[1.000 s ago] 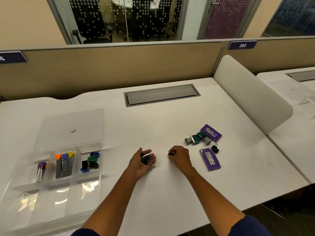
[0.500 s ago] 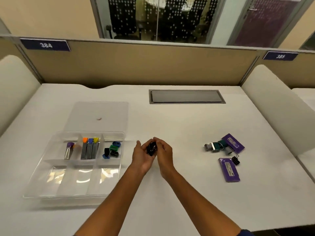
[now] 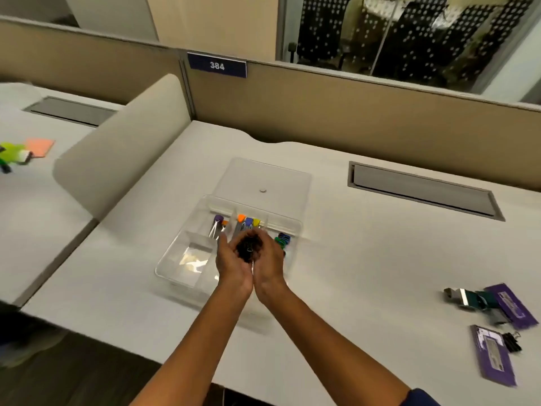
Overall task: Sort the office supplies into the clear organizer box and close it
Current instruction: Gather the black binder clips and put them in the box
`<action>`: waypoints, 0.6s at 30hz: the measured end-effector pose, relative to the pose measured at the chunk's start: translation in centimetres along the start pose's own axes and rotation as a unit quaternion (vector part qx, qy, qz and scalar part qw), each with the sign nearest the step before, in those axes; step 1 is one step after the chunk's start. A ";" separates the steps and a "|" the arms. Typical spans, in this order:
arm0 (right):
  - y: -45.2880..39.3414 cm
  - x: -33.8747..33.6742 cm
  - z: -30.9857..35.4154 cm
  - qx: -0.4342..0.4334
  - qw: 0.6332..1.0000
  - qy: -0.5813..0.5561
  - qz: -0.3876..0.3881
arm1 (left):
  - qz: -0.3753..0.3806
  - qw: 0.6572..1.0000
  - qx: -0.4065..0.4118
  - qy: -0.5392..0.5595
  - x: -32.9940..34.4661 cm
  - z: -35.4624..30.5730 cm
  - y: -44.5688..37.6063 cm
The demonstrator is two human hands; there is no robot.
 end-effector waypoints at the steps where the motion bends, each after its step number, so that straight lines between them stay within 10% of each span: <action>1: 0.1 1.4 -1.0 0.012 1.000 -0.009 0.013 | -0.017 1.000 0.010 -0.001 -1.1 -1.2 -0.2; 18: -0.4 10.0 -9.1 0.108 0.982 0.122 0.097 | -0.157 0.975 0.103 -0.122 -10.5 -11.5 -1.9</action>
Point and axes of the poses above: each hand's wrist, its own y-axis away from the middle knuckle, its own x-axis out of the palm, z = x × y, the point moved 10 cm from there along -y, towards the middle knuckle, and after that the axes turned 5 degrees about -x, right-handed, at the moved point
